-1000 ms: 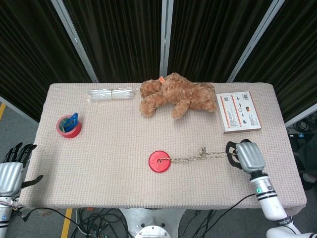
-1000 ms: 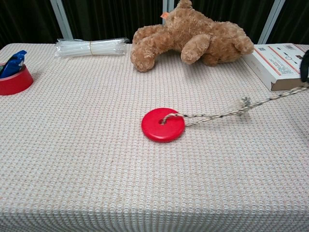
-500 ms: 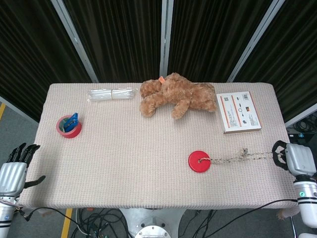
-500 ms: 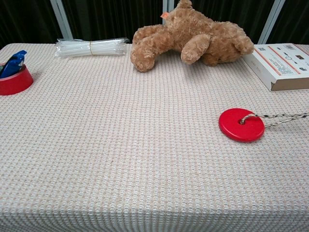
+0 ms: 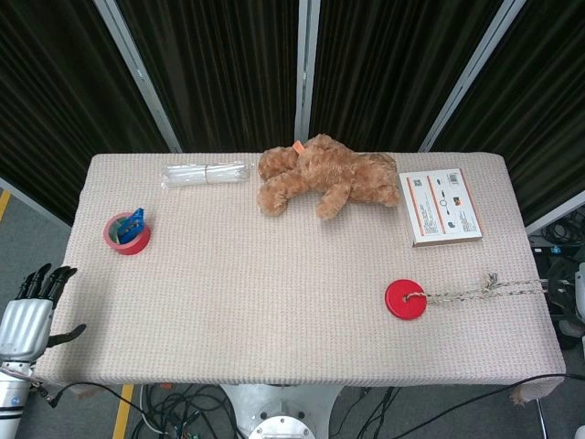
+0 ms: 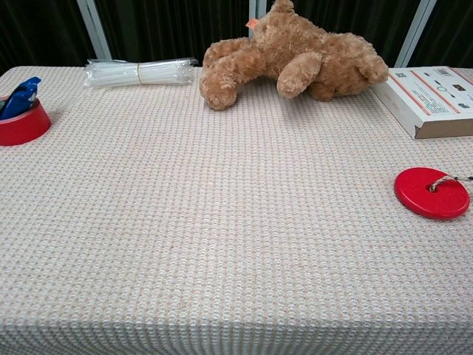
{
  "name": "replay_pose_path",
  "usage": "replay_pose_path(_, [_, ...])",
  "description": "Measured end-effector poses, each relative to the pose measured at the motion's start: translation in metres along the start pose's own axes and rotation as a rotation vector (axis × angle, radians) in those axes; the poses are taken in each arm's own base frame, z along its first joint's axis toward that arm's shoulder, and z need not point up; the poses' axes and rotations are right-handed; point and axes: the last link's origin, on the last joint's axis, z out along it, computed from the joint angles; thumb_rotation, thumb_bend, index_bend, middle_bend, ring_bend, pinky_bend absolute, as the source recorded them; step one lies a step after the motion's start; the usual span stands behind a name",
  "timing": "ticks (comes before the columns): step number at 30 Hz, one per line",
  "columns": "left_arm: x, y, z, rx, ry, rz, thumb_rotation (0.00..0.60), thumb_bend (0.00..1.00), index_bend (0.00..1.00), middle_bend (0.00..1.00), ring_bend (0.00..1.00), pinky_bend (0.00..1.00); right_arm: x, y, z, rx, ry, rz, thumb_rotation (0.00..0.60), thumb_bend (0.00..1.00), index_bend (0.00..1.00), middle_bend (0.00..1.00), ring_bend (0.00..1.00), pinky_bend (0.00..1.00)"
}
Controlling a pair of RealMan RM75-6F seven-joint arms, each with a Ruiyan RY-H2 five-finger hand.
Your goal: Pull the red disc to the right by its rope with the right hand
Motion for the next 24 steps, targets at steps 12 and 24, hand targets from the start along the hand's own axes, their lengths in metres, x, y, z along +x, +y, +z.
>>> replay_pose_path(12, [-0.002,0.000,0.000,-0.003,0.001,-0.004,0.600,0.01,0.13,0.12,0.02,0.12,-0.004,-0.064,-0.004,0.196,-0.029,0.023,0.600,0.64,1.00,0.97,0.69,0.37])
replay_pose_path(24, [-0.002,-0.005,-0.001,0.011,0.004,-0.007,0.600,0.01,0.13,0.12,0.02,0.12,-0.031,-0.208,-0.010,0.532,-0.012,0.054,0.600,0.64,1.00,0.97,0.69,0.41])
